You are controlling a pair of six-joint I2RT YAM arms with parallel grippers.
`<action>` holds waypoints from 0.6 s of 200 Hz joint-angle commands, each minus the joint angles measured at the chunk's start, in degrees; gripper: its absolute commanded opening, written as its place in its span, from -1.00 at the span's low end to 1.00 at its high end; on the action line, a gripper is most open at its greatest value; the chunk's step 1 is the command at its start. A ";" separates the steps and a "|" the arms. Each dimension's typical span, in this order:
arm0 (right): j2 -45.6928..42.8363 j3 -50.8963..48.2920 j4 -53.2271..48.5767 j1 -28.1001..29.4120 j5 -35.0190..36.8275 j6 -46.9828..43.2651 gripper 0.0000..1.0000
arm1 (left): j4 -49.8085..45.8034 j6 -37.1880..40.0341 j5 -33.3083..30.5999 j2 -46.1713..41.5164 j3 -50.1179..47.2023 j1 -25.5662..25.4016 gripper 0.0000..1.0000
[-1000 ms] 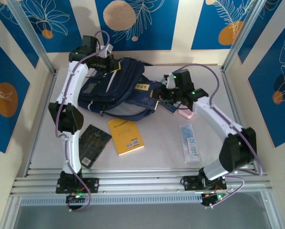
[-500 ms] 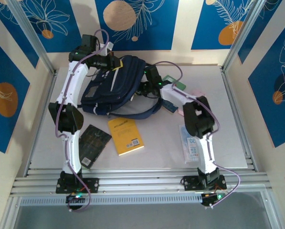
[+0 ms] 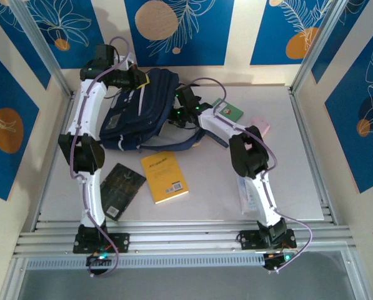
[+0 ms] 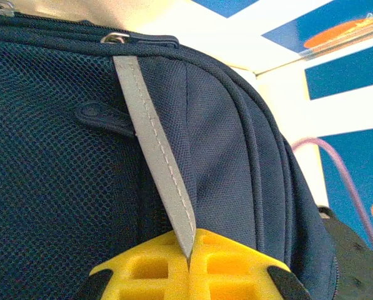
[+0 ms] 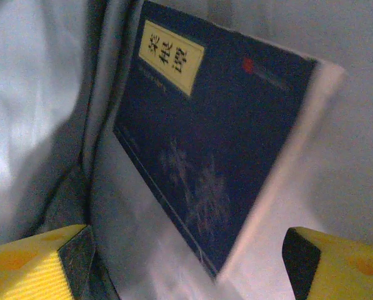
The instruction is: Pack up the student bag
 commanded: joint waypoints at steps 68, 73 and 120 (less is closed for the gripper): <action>-30.08 -23.54 -6.93 0.46 11.44 -8.91 0.54 | 8.34 -4.82 -14.74 3.23 3.11 4.92 -1.00; -30.86 -24.82 -7.06 0.53 11.36 -9.04 0.54 | 8.50 -5.31 -14.03 3.85 3.11 4.87 -1.00; -35.94 -32.72 -11.45 2.64 9.73 -10.45 0.55 | 6.43 -5.91 -10.42 6.44 2.78 2.52 -0.40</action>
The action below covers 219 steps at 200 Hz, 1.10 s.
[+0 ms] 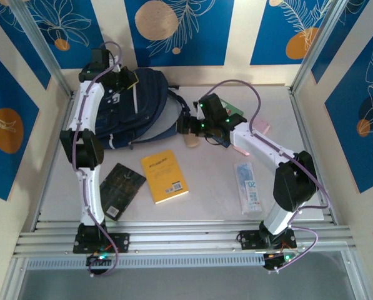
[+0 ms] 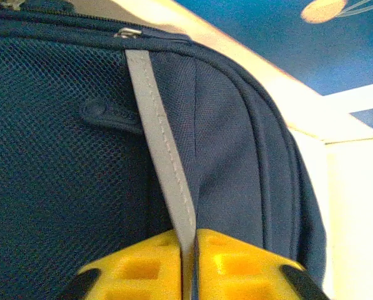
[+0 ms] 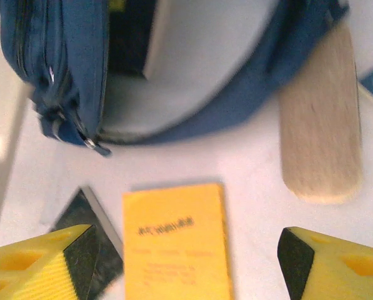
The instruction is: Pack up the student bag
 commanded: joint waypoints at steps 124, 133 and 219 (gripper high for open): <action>-0.18 -7.61 -8.60 13.95 0.92 -1.84 0.58 | 14.10 -13.79 -6.09 -52.29 -67.96 -7.09 0.08; -0.40 -8.72 -7.36 13.36 -0.77 -1.04 0.58 | 16.37 -15.24 -4.79 -55.52 -74.51 -8.25 0.15; 2.75 -16.31 2.84 5.58 -14.86 6.05 0.58 | 28.01 -20.54 -9.53 -65.31 -105.60 -21.08 0.44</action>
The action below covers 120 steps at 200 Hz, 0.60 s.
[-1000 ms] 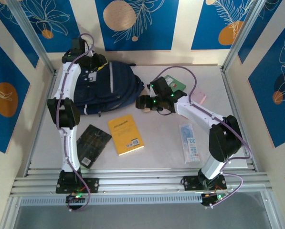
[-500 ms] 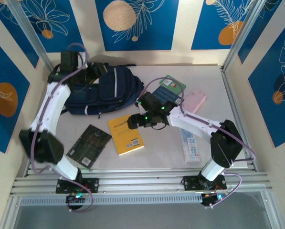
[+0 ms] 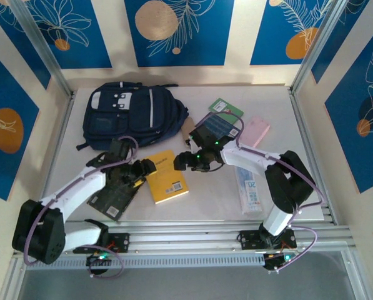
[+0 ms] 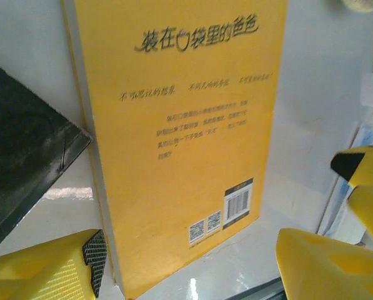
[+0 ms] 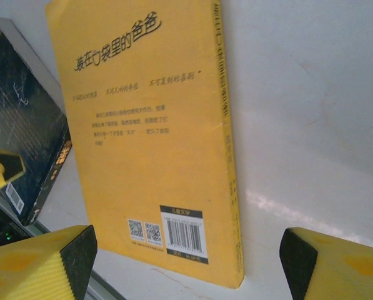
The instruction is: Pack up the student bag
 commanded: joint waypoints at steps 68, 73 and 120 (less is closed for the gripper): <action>6.55 -1.79 5.68 -2.09 -6.55 3.94 0.57 | 13.14 -1.99 -3.48 8.88 -4.67 -5.31 0.41; 6.96 -1.74 5.73 -2.11 -6.62 4.03 0.58 | 13.25 -1.85 -3.71 9.14 -4.63 -5.35 0.41; 10.61 -2.17 8.84 -2.09 -9.58 5.78 0.42 | 18.83 -1.84 -0.38 12.41 -4.87 -5.78 0.33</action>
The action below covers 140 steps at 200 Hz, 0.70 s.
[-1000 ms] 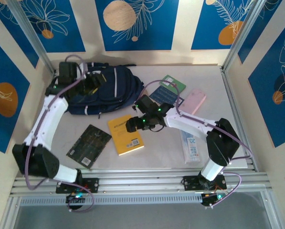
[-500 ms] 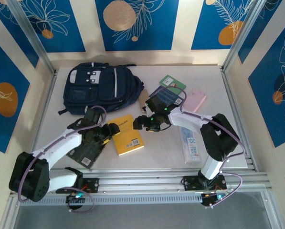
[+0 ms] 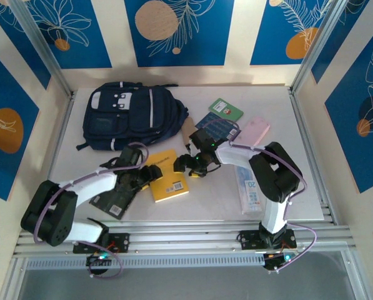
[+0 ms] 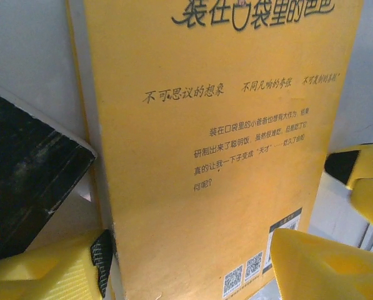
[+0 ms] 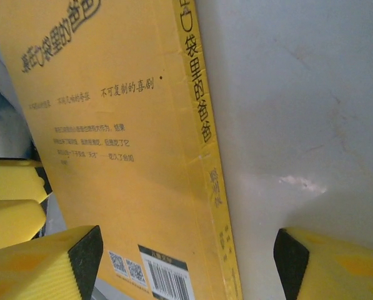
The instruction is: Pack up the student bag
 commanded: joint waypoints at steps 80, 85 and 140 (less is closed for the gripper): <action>3.40 -3.57 4.69 -0.26 -2.76 2.95 0.18 | 4.50 -0.05 5.35 -1.97 3.34 -4.60 0.16; 3.38 -3.66 4.71 -0.26 -2.64 2.89 0.17 | 3.96 -0.05 5.19 -2.87 3.65 -4.80 0.16; 4.13 -3.97 5.49 -0.27 -2.72 2.87 0.13 | 6.98 -1.30 6.89 -5.12 4.21 -6.40 0.15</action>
